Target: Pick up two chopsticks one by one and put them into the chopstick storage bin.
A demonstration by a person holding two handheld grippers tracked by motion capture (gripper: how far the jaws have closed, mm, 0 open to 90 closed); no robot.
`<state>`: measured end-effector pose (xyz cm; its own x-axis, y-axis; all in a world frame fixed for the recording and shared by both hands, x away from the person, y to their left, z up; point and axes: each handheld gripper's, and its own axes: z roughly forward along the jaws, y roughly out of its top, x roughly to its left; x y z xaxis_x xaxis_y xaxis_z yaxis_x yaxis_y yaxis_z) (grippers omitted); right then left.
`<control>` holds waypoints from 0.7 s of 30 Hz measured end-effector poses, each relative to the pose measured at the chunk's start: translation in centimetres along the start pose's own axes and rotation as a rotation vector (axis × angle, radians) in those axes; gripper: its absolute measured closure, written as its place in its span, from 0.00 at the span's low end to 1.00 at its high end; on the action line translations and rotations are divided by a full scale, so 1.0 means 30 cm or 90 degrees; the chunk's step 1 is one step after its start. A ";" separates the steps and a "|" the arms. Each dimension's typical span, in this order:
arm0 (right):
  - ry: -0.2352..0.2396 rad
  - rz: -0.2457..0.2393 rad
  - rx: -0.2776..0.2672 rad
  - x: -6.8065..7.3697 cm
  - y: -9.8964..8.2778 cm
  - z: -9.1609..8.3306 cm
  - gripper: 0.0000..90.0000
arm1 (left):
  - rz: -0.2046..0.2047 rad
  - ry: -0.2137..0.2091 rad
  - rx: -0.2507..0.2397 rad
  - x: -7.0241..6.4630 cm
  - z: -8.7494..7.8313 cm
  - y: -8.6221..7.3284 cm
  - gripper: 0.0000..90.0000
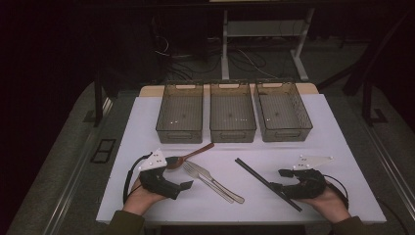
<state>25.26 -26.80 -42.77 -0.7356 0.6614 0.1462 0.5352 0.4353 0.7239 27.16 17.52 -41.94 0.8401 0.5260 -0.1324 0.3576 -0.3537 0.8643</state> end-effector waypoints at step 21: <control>0.008 -0.019 0.067 0.008 -0.016 0.023 0.81 | 0.001 -0.005 0.005 -0.002 0.005 -0.003 0.00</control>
<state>25.12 -26.43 -43.55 -0.7564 0.6400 0.1350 0.5535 0.5164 0.6535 27.15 17.41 -42.08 0.8439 0.5193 -0.1350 0.3594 -0.3603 0.8608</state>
